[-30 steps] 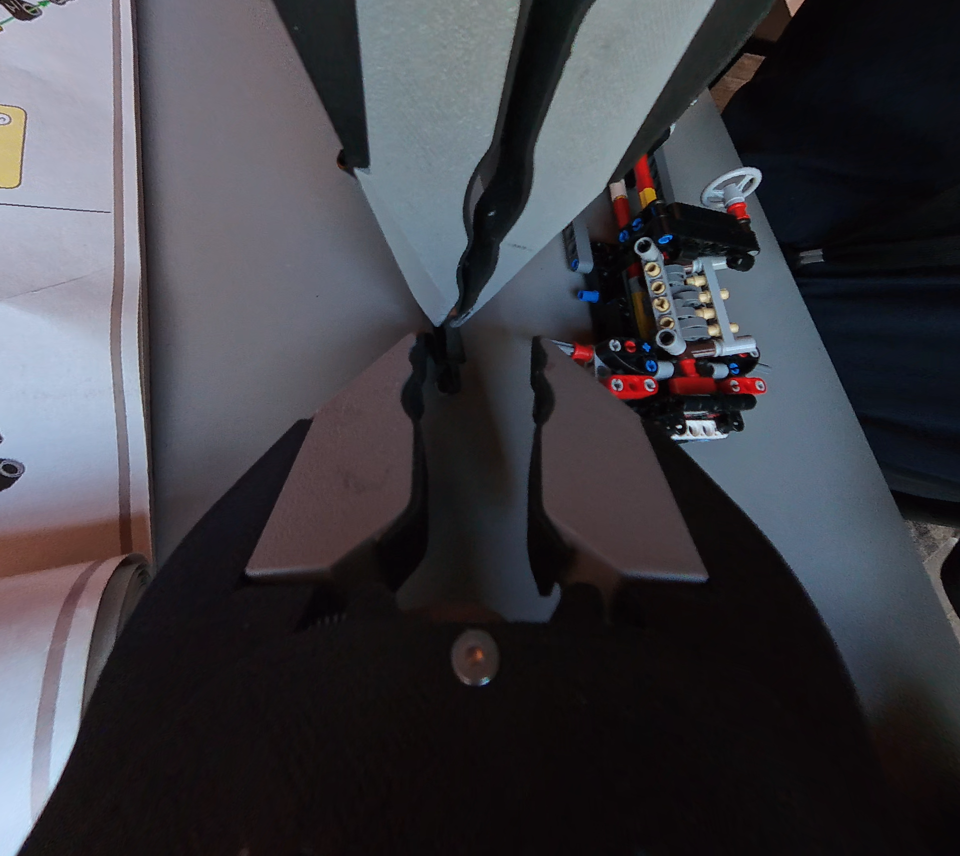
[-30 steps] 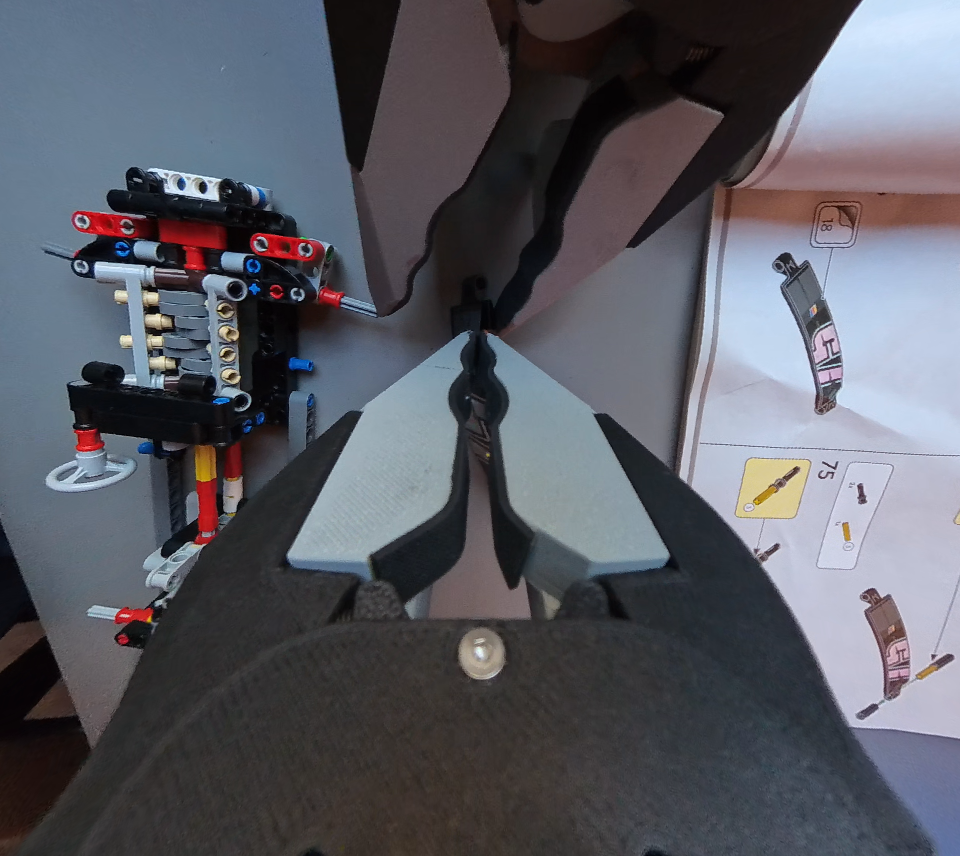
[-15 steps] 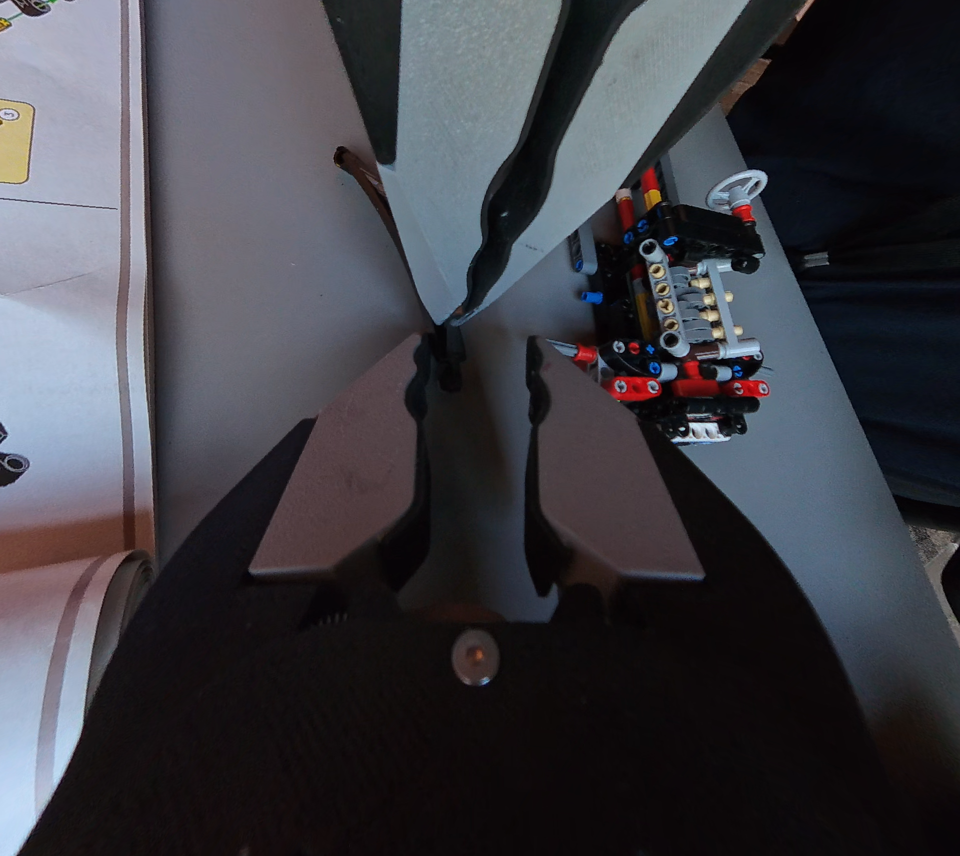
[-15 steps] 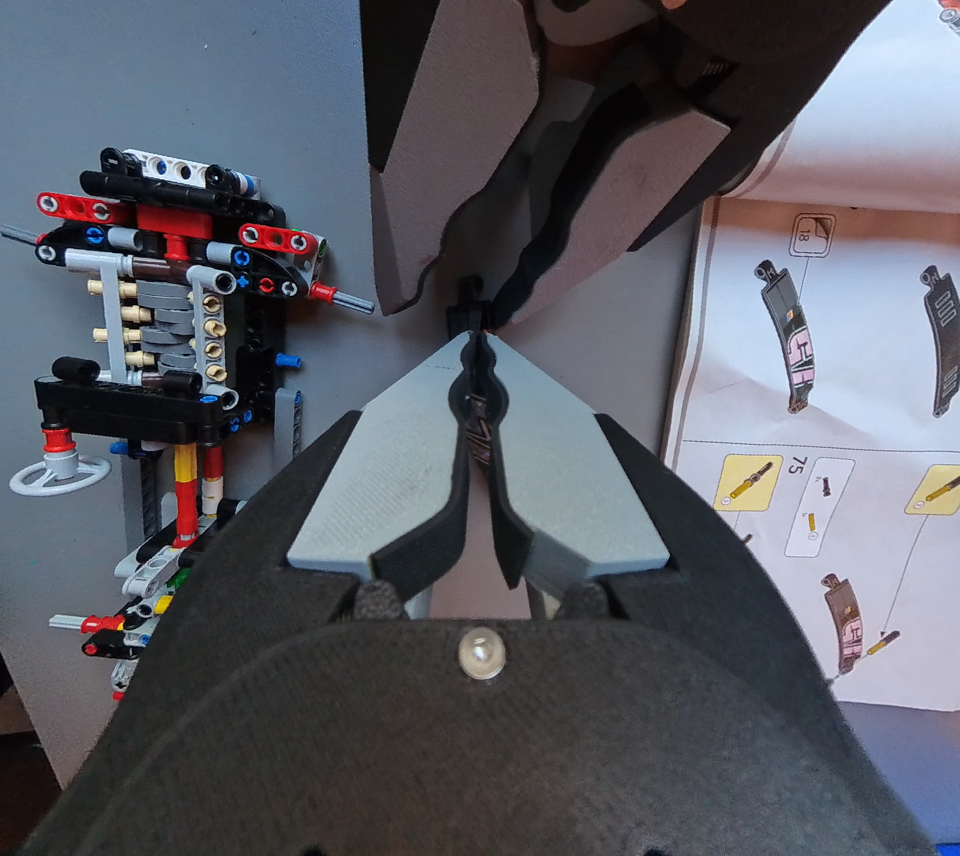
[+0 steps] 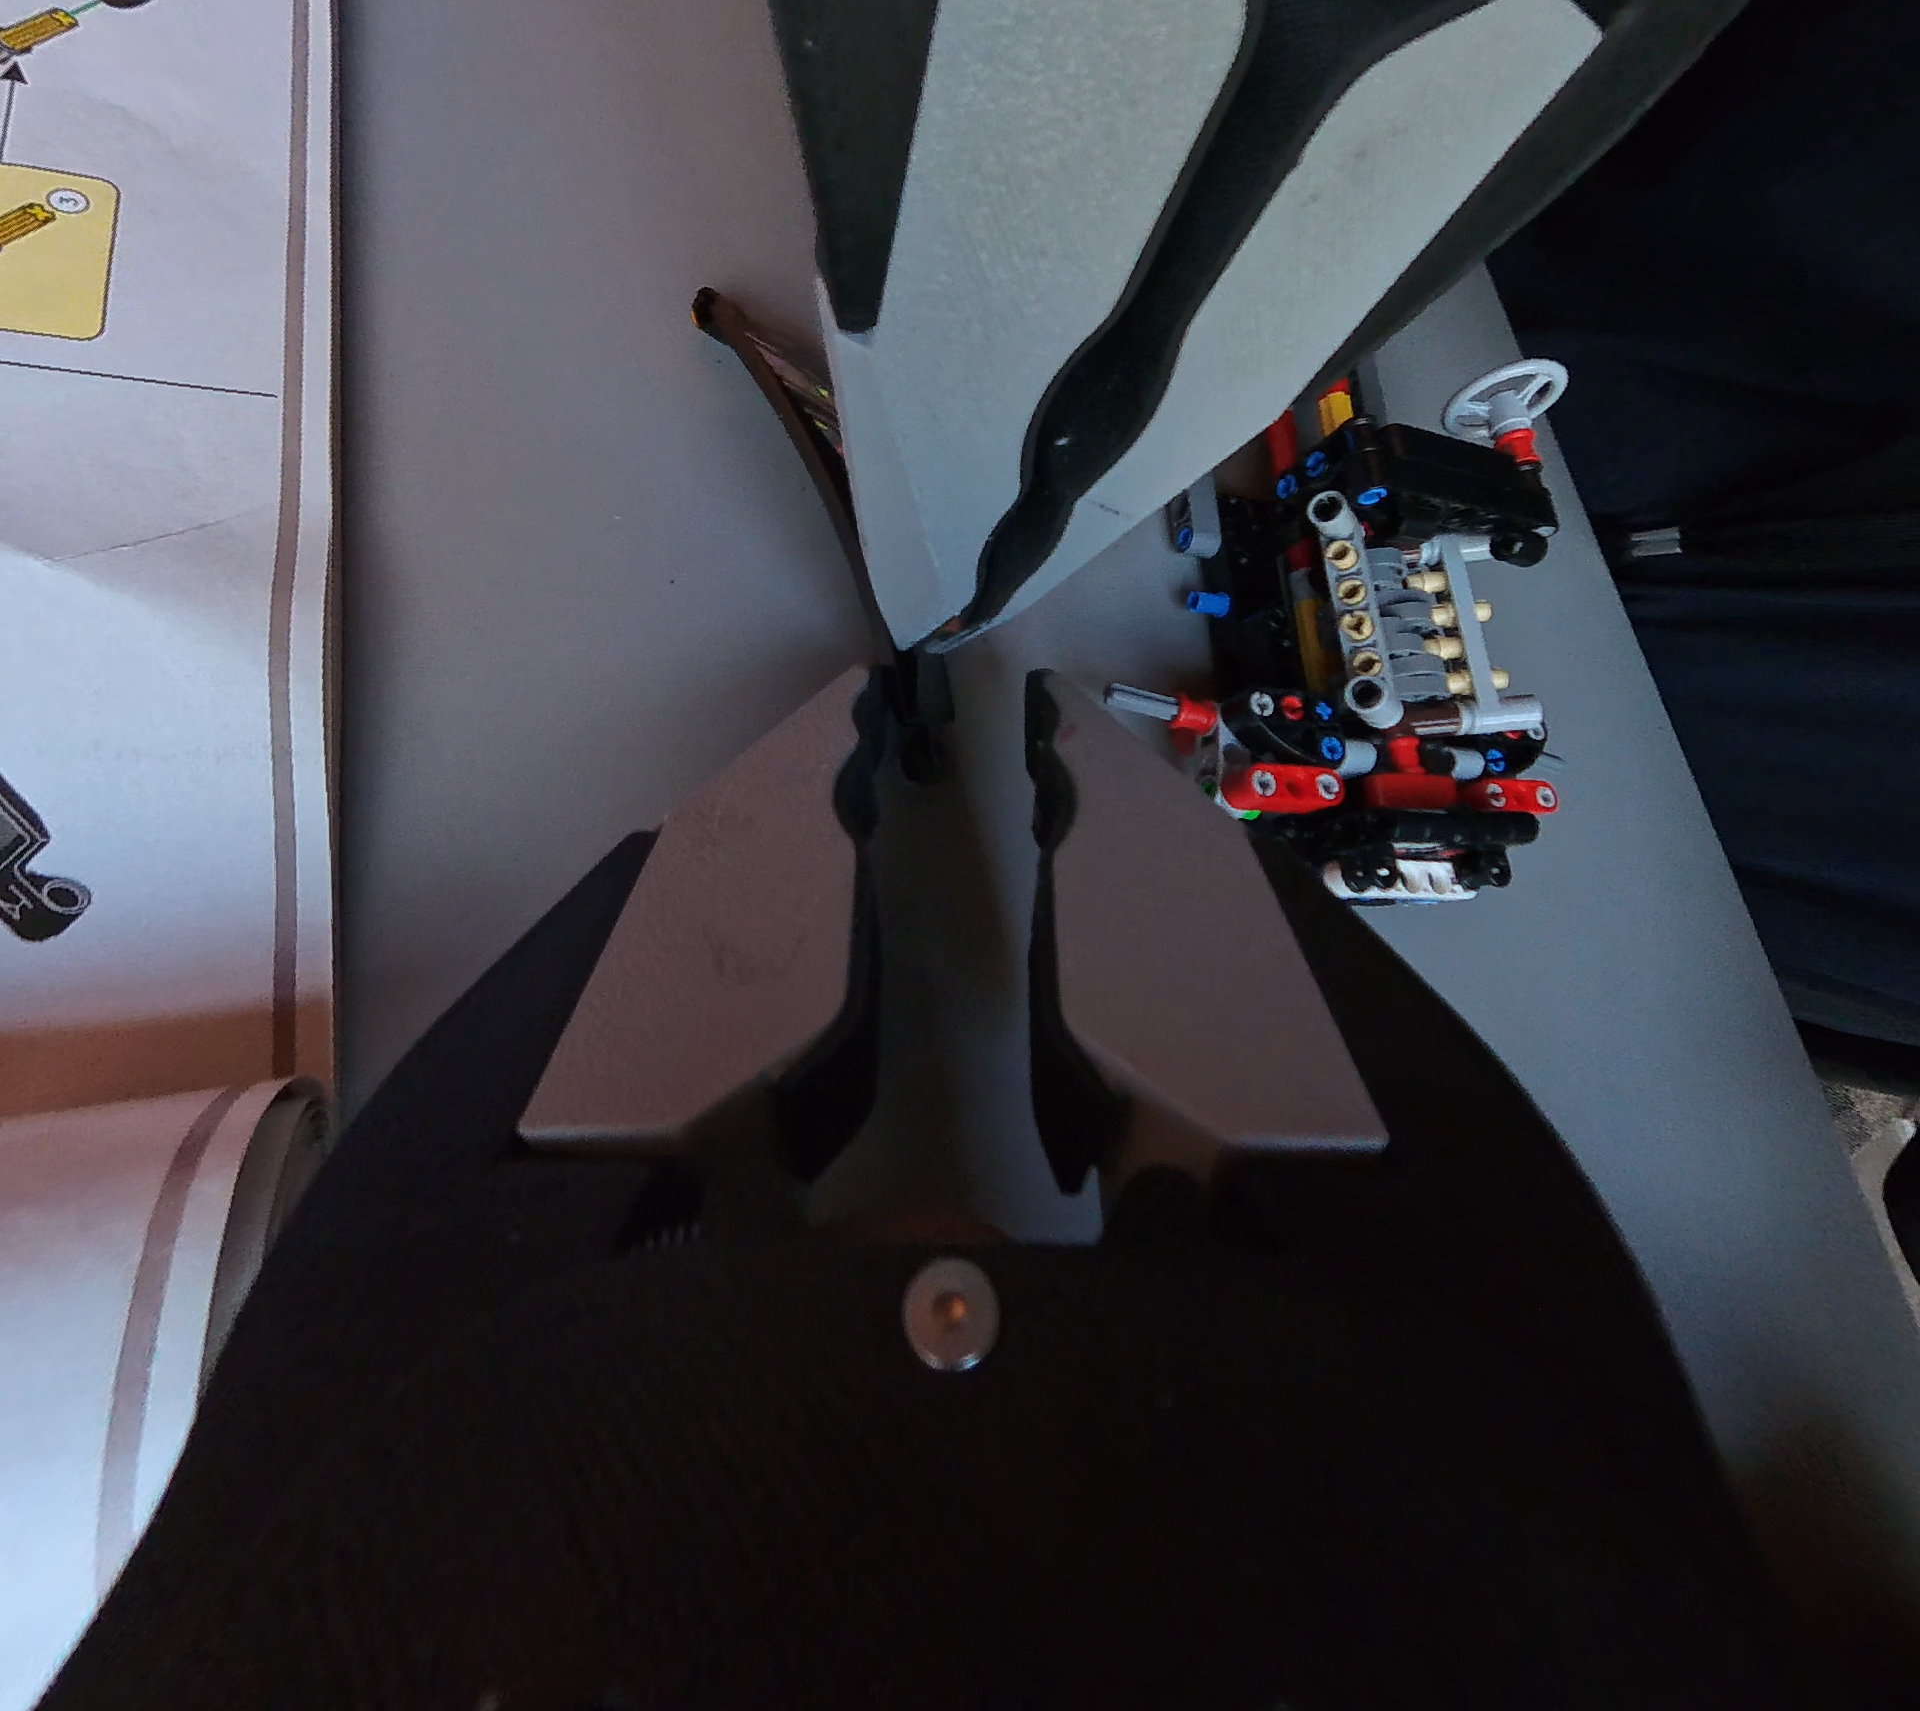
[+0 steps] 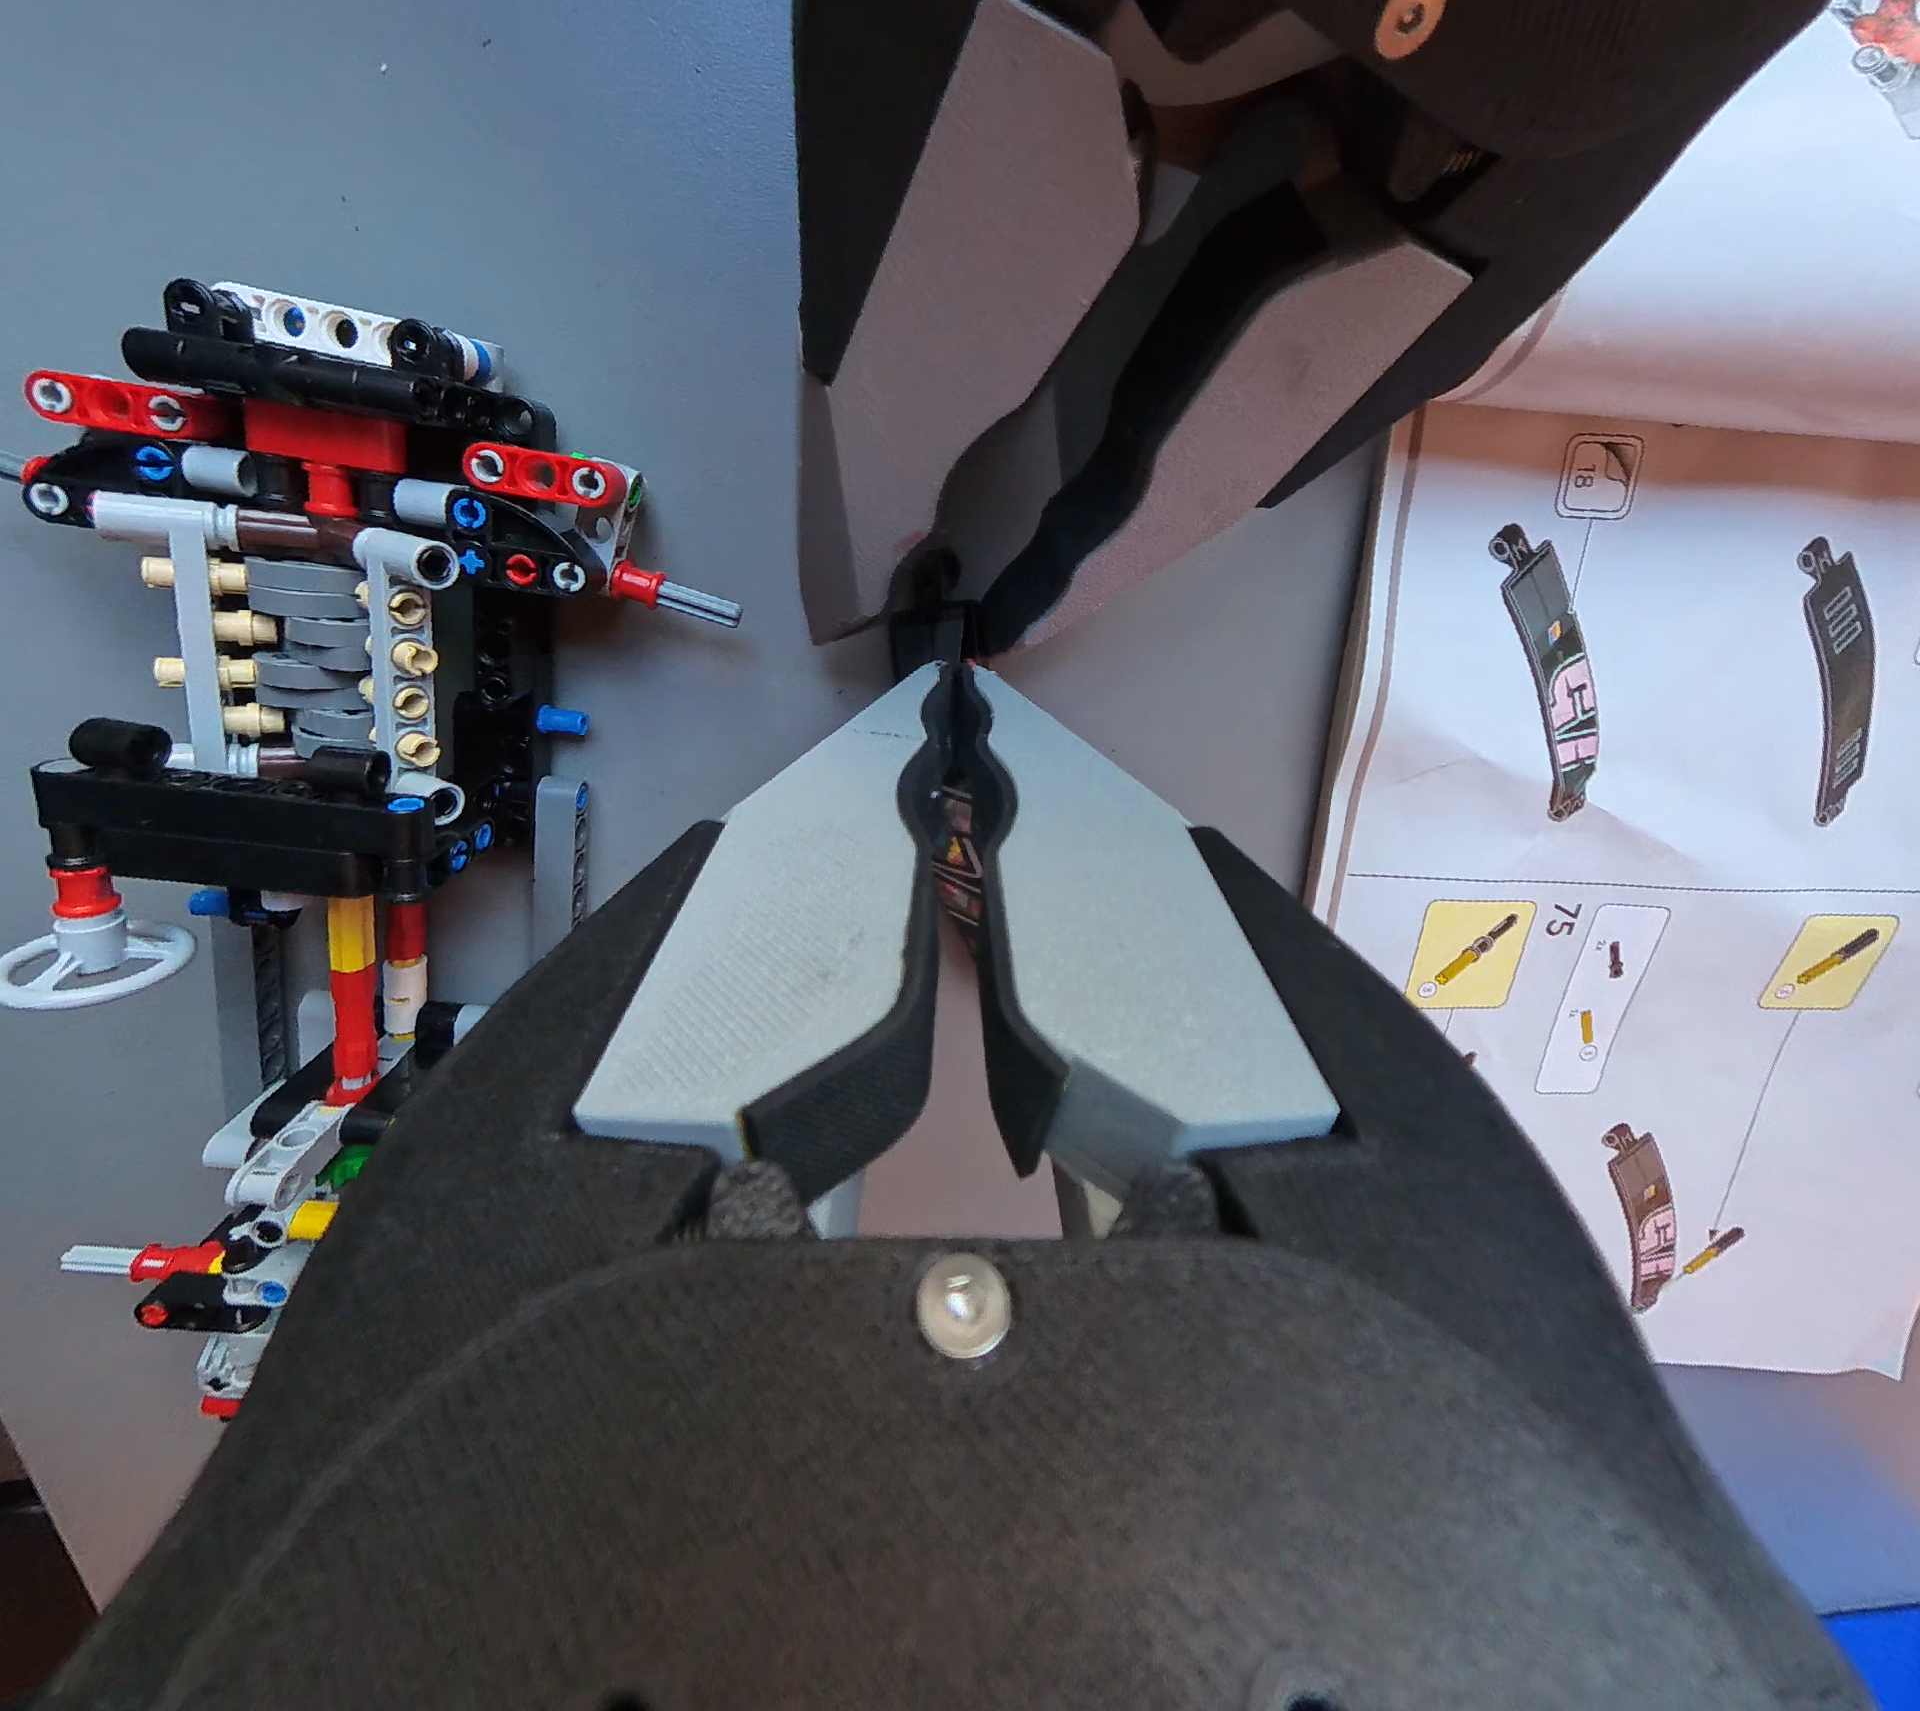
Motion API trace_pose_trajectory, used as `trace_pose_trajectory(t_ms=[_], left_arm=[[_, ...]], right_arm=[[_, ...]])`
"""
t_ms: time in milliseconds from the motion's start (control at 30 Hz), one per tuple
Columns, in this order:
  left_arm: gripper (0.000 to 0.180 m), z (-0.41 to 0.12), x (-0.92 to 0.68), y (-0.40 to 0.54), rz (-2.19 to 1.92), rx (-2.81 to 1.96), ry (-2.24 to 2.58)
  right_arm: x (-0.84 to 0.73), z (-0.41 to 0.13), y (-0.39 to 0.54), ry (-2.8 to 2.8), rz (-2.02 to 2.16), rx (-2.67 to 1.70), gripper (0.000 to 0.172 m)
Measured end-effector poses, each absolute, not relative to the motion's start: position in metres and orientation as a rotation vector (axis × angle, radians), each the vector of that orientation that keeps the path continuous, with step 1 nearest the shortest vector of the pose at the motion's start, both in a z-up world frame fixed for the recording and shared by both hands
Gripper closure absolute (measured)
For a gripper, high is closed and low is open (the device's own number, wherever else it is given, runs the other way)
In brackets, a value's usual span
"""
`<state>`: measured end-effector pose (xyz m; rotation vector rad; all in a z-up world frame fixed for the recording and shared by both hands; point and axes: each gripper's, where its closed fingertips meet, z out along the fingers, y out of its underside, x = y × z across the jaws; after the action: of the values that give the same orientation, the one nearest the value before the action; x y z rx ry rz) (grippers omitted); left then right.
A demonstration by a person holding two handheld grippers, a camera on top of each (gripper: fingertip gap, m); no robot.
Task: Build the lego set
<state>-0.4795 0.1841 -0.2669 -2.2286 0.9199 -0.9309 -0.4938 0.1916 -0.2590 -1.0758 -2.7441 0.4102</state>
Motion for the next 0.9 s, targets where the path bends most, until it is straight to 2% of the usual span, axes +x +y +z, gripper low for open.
trace_pose_trajectory(t_ms=[200,633,900], left_arm=[[0.173,-0.2696,-0.4815,0.1864,-0.920,-2.255,0.897],[0.175,-0.2700,-0.4830,0.1898,-0.927,-2.268,0.856],[0.180,-0.2681,-0.4833,0.1905,-0.937,-2.257,0.844]], right_arm=[[-0.4929,-0.2590,0.1894,-2.752,0.423,-1.078,0.172],[-0.4943,-0.2583,0.1917,-2.731,0.433,-1.078,0.172],[-0.4913,-0.2506,0.1901,-2.698,0.644,-1.118,0.172]])
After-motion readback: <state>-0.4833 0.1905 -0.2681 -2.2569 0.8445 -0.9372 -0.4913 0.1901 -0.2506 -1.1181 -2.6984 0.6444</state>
